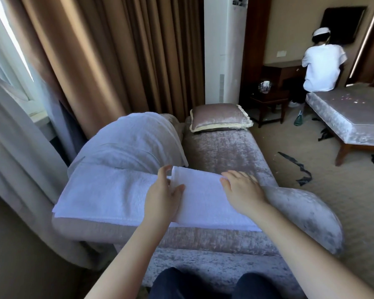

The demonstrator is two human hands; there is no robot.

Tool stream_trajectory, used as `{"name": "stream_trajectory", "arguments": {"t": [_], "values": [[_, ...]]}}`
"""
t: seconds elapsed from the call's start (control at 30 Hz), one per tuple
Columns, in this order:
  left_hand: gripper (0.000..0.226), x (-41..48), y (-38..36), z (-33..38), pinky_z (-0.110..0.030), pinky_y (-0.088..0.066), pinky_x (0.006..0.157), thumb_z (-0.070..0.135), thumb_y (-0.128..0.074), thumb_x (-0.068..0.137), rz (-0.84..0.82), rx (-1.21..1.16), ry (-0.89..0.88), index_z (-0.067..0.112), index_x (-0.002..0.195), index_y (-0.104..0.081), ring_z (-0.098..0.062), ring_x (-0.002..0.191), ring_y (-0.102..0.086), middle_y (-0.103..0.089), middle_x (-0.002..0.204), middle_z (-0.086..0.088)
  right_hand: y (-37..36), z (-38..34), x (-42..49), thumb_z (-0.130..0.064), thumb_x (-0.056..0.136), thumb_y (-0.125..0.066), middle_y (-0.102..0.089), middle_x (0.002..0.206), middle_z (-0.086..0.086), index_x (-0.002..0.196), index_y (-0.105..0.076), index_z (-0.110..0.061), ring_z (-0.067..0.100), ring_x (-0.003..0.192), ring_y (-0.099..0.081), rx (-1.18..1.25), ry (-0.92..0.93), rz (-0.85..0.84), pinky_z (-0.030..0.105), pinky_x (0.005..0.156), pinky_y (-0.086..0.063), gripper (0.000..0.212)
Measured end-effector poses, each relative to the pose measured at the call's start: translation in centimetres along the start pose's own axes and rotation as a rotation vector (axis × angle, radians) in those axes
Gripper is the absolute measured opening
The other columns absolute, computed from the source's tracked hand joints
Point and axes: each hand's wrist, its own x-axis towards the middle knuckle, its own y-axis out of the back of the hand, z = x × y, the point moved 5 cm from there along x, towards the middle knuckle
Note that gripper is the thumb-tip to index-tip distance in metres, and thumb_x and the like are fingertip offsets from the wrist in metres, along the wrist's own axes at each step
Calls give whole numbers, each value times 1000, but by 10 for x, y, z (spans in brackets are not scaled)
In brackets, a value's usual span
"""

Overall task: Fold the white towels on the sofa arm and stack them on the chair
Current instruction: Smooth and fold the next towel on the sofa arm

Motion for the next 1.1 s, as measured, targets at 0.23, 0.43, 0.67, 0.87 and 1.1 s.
{"name": "stream_trajectory", "arguments": {"t": [0.23, 0.43, 0.67, 0.87, 1.1], "values": [[39, -8, -25, 46, -41, -49, 90, 31, -51, 86, 151, 405, -589, 7, 112, -67, -30, 108, -62, -67, 118, -8, -5, 8, -2, -45, 104, -23, -30, 156, -3, 150, -30, -16, 17, 144, -22, -4, -114, -29, 34, 115, -21, 55], [74, -17, -75, 23, -48, -40, 103, 50, -10, 103, -156, 570, -466, 10, 118, -70, -30, 114, -64, -68, 122, -9, -3, 24, -1, -44, 103, -30, -33, 155, -1, 151, -30, -18, 19, 142, -29, 227, -134, -40, 34, 112, -28, 54], [70, -21, -72, 22, -48, -28, 106, 50, -14, 103, -97, 533, -470, 8, 125, -65, -32, 121, -59, -62, 130, -11, 22, 60, 23, -28, 104, -38, -62, 120, 0, 130, -56, -18, 13, 99, -56, 680, -199, -160, 25, 77, -45, 33], [73, -16, -65, 16, -45, -25, 107, 52, -11, 103, -117, 562, -453, 8, 127, -64, -30, 123, -58, -61, 132, -10, 10, 66, 33, -44, 99, -46, -46, 67, 4, 74, -50, -5, 13, 60, -46, 541, -176, -345, 29, 58, -33, 47], [54, -12, -40, 15, -47, -53, 87, 41, -36, 94, 115, 465, -446, 0, 116, -64, -39, 104, -64, -66, 114, -16, 5, 71, 37, -45, 100, -43, -23, 53, -8, 65, -27, -17, 7, 44, -25, 690, -148, -120, 30, 53, -21, 48]]}}
